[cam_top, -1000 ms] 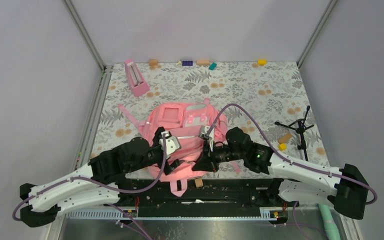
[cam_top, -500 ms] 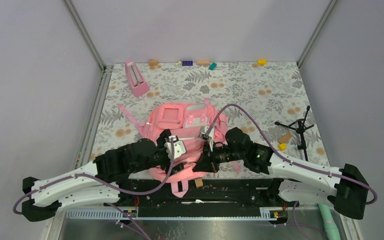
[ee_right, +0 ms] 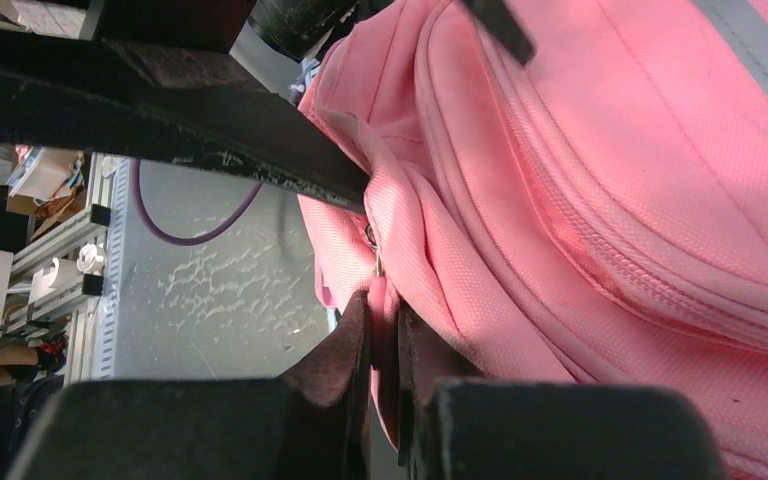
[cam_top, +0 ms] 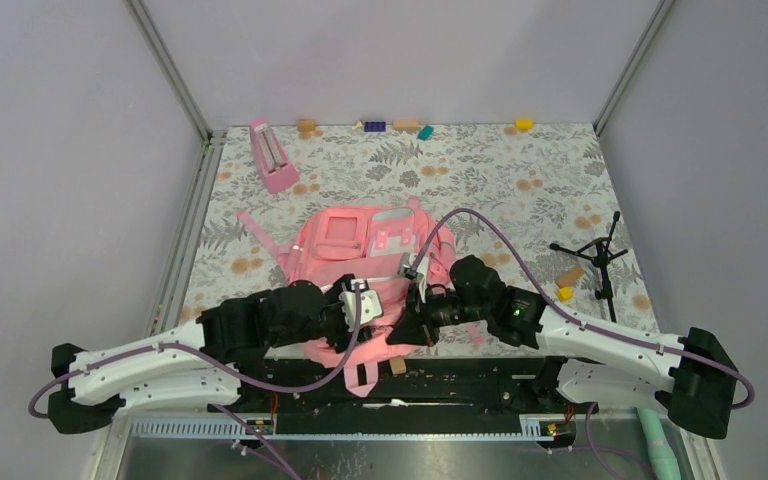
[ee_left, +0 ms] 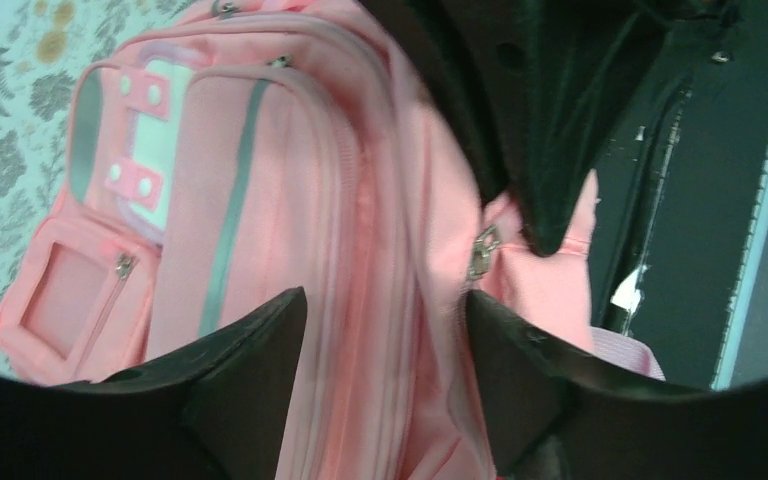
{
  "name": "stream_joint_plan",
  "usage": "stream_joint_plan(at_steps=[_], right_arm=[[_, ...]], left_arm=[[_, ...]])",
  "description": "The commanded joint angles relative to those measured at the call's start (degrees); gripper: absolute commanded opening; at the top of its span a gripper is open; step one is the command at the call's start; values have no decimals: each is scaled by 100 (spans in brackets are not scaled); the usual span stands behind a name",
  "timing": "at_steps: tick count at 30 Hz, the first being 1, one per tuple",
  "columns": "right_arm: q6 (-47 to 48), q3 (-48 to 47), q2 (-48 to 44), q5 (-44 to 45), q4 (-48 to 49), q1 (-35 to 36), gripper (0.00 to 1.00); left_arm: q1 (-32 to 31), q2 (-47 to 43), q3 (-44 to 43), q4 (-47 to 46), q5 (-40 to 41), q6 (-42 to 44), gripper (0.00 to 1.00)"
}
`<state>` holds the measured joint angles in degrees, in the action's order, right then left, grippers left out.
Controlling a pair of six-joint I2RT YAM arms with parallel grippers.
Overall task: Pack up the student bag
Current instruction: Zip the student bag at the center of the board.
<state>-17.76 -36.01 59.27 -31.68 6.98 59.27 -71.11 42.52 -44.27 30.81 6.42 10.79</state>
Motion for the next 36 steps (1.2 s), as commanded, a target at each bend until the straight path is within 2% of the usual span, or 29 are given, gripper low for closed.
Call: stream_joint_plan(at_steps=[1, 2, 5, 6, 7, 11, 14, 16, 20, 27, 32, 36], right_arm=[[-351, -329, -345, -221, 1293, 85, 1], [-343, -338, -364, -210, 1261, 85, 1], [-256, -345, -457, -97, 1085, 85, 6], [-187, -338, -508, -30, 994, 85, 13], [-94, -336, -577, 68, 851, 85, 21], [413, -236, -1050, 748, 221, 85, 56], [782, -76, -1485, 1215, -114, 85, 65], [955, 1, -1676, 1390, -302, 86, 66], [816, 98, -1924, 1686, -521, 167, 61], [-191, 104, -1631, 3036, -519, 1045, 56], [-680, -62, -1332, 4335, -630, 1866, 55], [-1058, -251, -1044, 4846, -968, 2210, 52]], left_arm=[[-61, 359, -35, 40, -317, -50, 54], [-61, 419, -56, 39, -351, -55, 47], [-63, 535, -110, -20, -497, -80, 20], [-61, 570, -108, -48, -541, -103, 7], [-61, 595, -114, -67, -578, -131, 0], [-61, 522, -62, -183, -606, -185, 0], [-61, 300, 45, -382, -595, -245, 0], [-52, 170, 104, -452, -551, -275, 0], [-11, 41, 144, -474, -573, -385, 0], [164, 177, 16, -551, -615, -531, 0], [593, 433, -250, -561, -1106, -722, 0], [840, 521, -284, -658, -1385, -819, 0]])
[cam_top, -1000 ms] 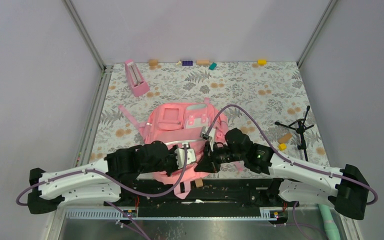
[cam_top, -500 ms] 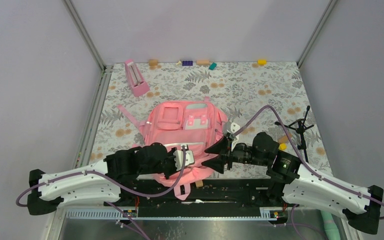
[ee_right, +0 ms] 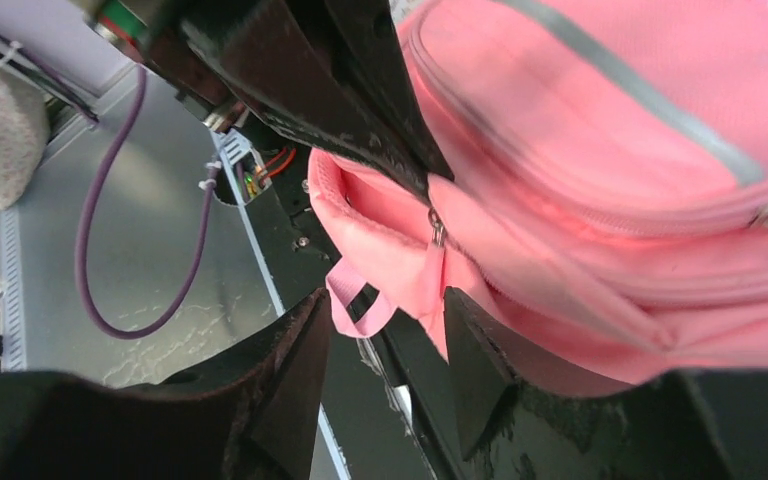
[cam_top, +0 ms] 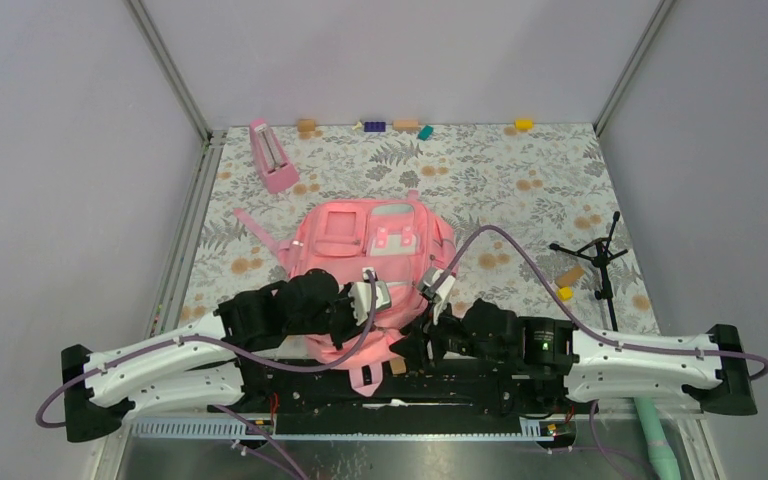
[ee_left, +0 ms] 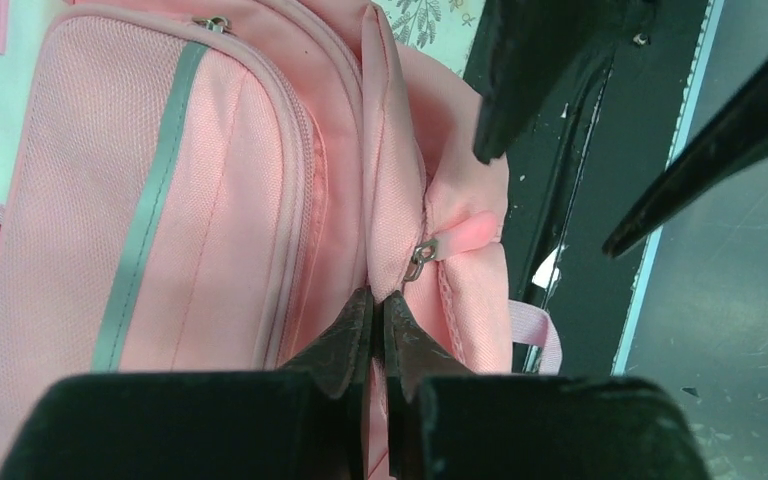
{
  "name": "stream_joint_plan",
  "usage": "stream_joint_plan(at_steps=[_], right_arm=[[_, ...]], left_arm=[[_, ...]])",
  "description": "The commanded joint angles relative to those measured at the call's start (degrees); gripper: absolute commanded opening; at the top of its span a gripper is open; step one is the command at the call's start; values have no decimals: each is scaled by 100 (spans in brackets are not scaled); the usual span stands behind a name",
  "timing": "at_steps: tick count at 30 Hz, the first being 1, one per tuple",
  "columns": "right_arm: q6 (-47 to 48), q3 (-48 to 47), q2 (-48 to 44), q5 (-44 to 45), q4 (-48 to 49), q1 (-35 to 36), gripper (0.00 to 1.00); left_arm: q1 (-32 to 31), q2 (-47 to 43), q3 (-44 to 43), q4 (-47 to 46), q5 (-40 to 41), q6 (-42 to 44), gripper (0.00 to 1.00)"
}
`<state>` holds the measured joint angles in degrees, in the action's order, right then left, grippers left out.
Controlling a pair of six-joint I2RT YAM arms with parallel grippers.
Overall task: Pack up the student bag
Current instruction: Zip the student bag at the center of the board.
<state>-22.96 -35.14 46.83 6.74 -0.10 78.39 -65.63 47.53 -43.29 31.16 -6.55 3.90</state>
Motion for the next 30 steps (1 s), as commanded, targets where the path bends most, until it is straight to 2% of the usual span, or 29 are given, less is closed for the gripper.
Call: stream_joint_plan(at_steps=[1, 5, 19, 23, 30], right_arm=[[-643, -355, 269, 1110, -307, 350, 51], [-888, -415, 578, 1414, -506, 535, 51], [-998, -800, 1509, 2234, -341, 537, 51], [-1000, -895, 1773, 2508, -452, 537, 44], [-1031, -1108, 2083, 3057, -899, 533, 4]], left_arm=[[332, 27, -382, -712, -155, -145, 0], [425, -7, -333, -758, -335, -153, 0], [502, -60, -216, -821, -582, -191, 0], [496, -59, -185, -854, -547, -254, 0], [507, 38, -120, -898, -488, -264, 0]])
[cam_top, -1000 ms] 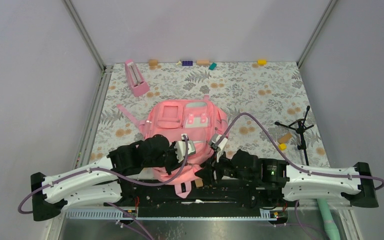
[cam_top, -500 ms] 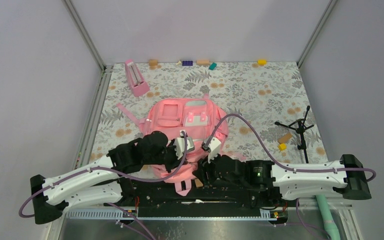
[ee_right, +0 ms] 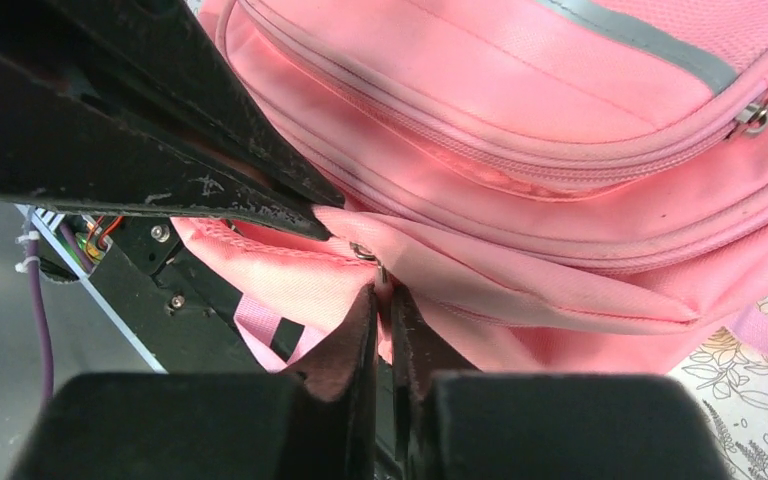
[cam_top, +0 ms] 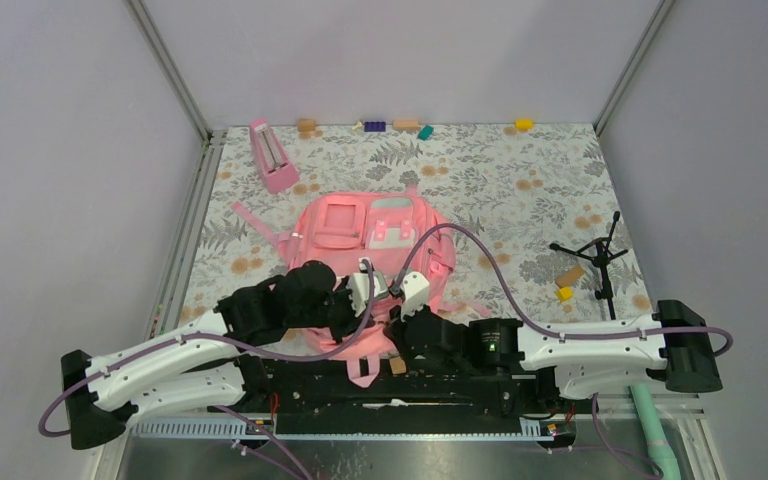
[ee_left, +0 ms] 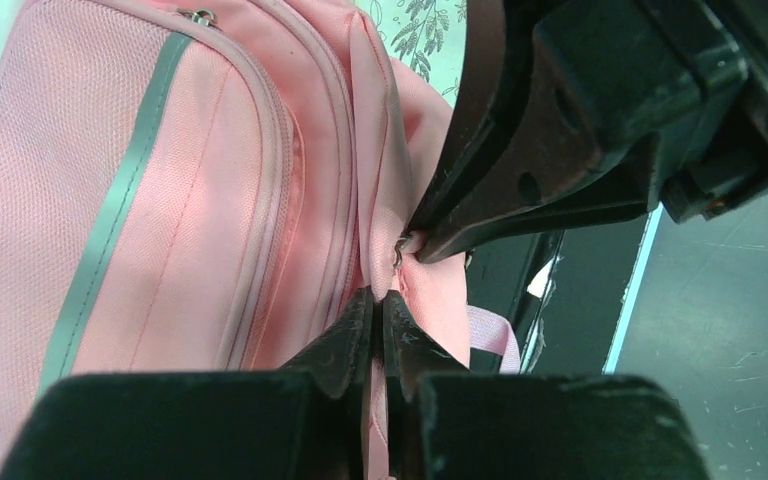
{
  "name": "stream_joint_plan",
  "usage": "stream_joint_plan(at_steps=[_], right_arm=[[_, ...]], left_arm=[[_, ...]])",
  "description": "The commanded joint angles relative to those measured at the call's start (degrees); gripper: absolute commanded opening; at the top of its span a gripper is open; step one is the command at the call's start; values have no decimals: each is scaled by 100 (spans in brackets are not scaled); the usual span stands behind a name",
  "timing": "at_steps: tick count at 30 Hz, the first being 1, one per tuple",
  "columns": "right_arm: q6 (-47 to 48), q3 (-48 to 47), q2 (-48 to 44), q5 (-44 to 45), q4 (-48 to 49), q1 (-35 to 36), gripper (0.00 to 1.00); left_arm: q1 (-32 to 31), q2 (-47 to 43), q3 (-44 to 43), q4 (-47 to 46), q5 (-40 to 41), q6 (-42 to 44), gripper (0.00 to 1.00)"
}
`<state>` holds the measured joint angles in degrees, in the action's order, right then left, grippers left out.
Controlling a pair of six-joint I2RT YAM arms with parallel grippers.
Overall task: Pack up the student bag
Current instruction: Zip the student bag at the center of the board.
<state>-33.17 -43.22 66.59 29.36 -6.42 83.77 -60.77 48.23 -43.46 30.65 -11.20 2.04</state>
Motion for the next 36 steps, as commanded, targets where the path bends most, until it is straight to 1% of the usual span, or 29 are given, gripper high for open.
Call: stream_joint_plan(at_steps=[1, 5, 7, 10, 14, 16, 20, 21, 23, 24, 25, 26, 27, 28, 29, 30, 34, 35, 36], right_arm=[[65, -459, 97, 884, -463, -4, 0], [414, -871, -12, 1240, -1240, -67, 0], [454, -854, -192, 1081, -1488, -258, 0], [415, -560, -520, 626, -1613, -657, 0], [461, -272, -662, 470, -2046, -1184, 0], [503, -115, -720, 302, -2054, -1382, 0], [540, 115, -735, -111, -1741, -1538, 0], [628, 147, -739, -326, -1616, -1546, 0], [747, 221, -794, -834, -1169, -1554, 0], [813, 228, -815, -1227, -987, -1554, 0], [804, 184, -813, -1382, -940, -1551, 0], [789, 118, -807, -1514, -939, -1556, 0], [801, 47, -807, -1622, -933, -1563, 0], [795, -16, -794, -1702, -941, -1565, 0], [787, -61, -792, -1774, -938, -1576, 0], [778, -98, -778, -1852, -934, -1601, 0], [767, -178, -708, -2120, -916, -1686, 0], [762, -177, -705, -2165, -903, -1710, 0], [746, -147, -718, -2227, -857, -1733, 0]], left_arm=[[22, 20, -91, -797, 61, -14, 0], [13, 254, 23, -600, 548, 135, 0], [13, 381, 21, -564, 674, 129, 0], [13, 501, 45, -561, 982, 113, 0], [6, 677, 75, -560, 1102, 87, 0], [7, 763, 75, -583, 1102, 77, 0], [-4, 887, 45, -604, 983, 98, 0], [-9, 880, 40, -622, 836, 133, 0], [-51, 799, 37, -738, 297, 208, 0], [-128, 761, 10, -796, 250, 212, 6], [-245, 721, -25, -828, 332, 209, 20], [-405, 690, -50, -865, 516, 209, 39], [-578, 646, -70, -908, 788, 215, 54], [-787, 610, -86, -972, 1030, 217, 62], [-986, 595, -99, -1057, 1320, 194, 66], [-1164, 572, -96, -1172, 1548, 141, 68], [-1976, 524, 168, -1801, 2479, -66, 74], [-2160, 572, 264, -1930, 2630, -105, 75], [-2215, 645, 321, -1989, 2651, -178, 74]])
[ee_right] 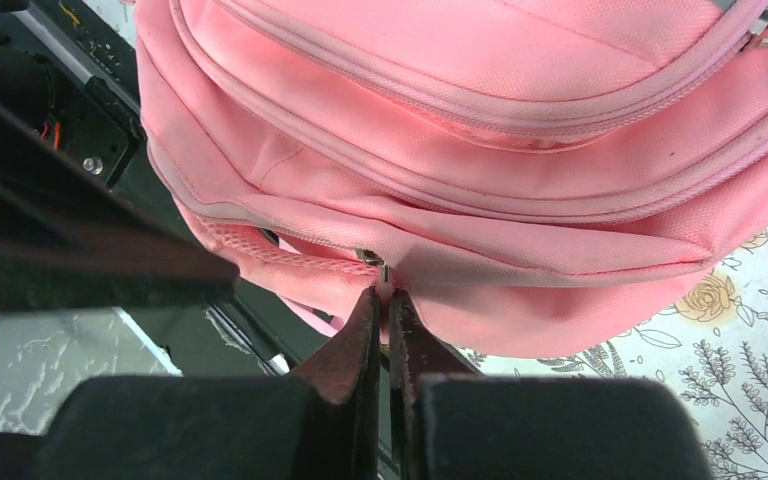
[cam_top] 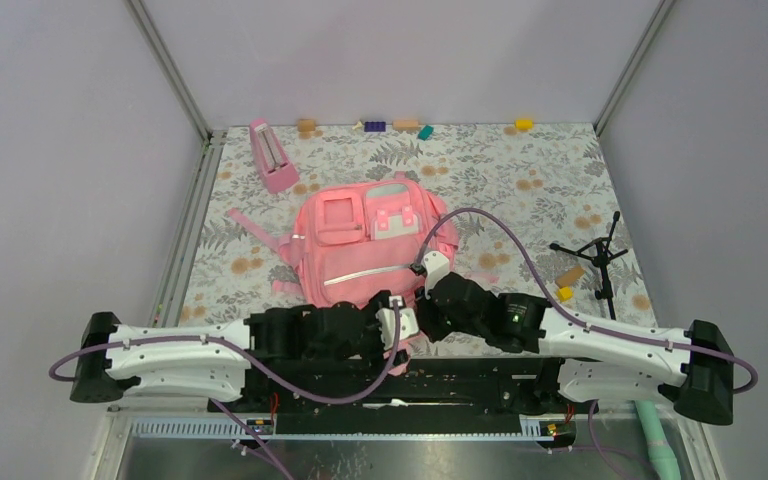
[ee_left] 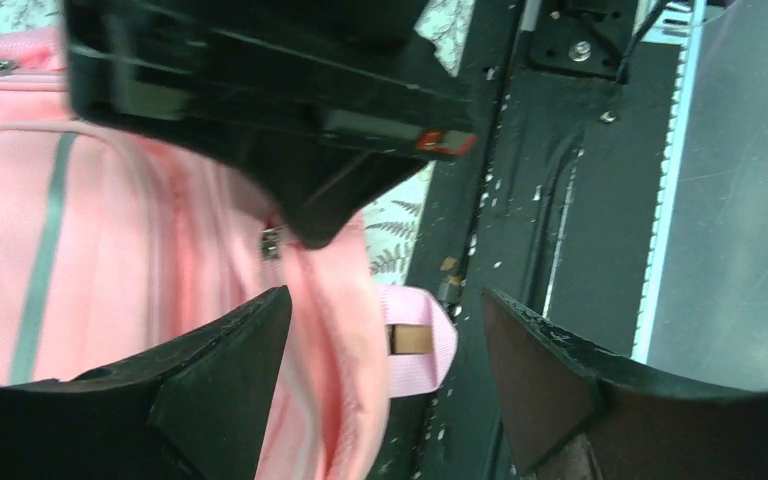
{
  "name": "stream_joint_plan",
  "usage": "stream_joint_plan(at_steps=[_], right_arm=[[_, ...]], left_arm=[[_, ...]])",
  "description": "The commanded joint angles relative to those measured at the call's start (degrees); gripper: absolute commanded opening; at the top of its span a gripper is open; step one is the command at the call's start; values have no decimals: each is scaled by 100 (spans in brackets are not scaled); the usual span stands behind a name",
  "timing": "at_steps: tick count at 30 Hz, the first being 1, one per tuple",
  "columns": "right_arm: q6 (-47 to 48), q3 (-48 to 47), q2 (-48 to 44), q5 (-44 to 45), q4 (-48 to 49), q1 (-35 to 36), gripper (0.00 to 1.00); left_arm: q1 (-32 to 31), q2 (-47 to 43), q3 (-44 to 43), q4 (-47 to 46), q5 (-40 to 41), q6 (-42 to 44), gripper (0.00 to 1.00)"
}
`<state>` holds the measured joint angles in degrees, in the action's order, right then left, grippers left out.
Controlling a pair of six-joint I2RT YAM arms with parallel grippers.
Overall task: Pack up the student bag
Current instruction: Zip the student bag at the center of the board.
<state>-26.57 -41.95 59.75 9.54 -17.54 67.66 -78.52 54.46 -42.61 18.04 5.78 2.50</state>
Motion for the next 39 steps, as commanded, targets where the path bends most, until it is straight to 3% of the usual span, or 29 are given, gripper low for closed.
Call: stream_joint_plan(at_steps=[1, 8, 18, 19, 20, 21, 25, 30, 39], right_arm=[[74, -246, -60, -314, 313, -137, 0], [2, -130, -238, -654, 573, -197, 0], [-47, -104, -225, -691, 651, -195, 0], [-38, -83, -202, -650, 651, -200, 0], [-33, -55, -195, -549, 648, -194, 0], [-33, -21, -187, -429, 650, -200, 0], [16, 18, -153, 292, 419, -200, 0], [76, 83, 53, 1151, 216, -328, 0], [302, 156, 391, 612, -449, -1388, 0]], left_arm=[[-449, 114, 296, -761, 950, -410, 74], [-487, 410, 837, -1396, 1374, -471, 77], [-473, 839, 1374, -1750, 2179, -823, 75], [-471, 864, 1418, -1774, 2209, -893, 68], [-471, 893, 1456, -1784, 2220, -945, 50], [-471, 919, 1490, -1784, 2277, -1038, 39], [-471, 938, 1598, -1778, 2516, -1204, 2], [-471, 619, 1850, -1783, 2490, -1347, 0], [-471, 141, 2140, -1822, 2693, -1792, 0]])
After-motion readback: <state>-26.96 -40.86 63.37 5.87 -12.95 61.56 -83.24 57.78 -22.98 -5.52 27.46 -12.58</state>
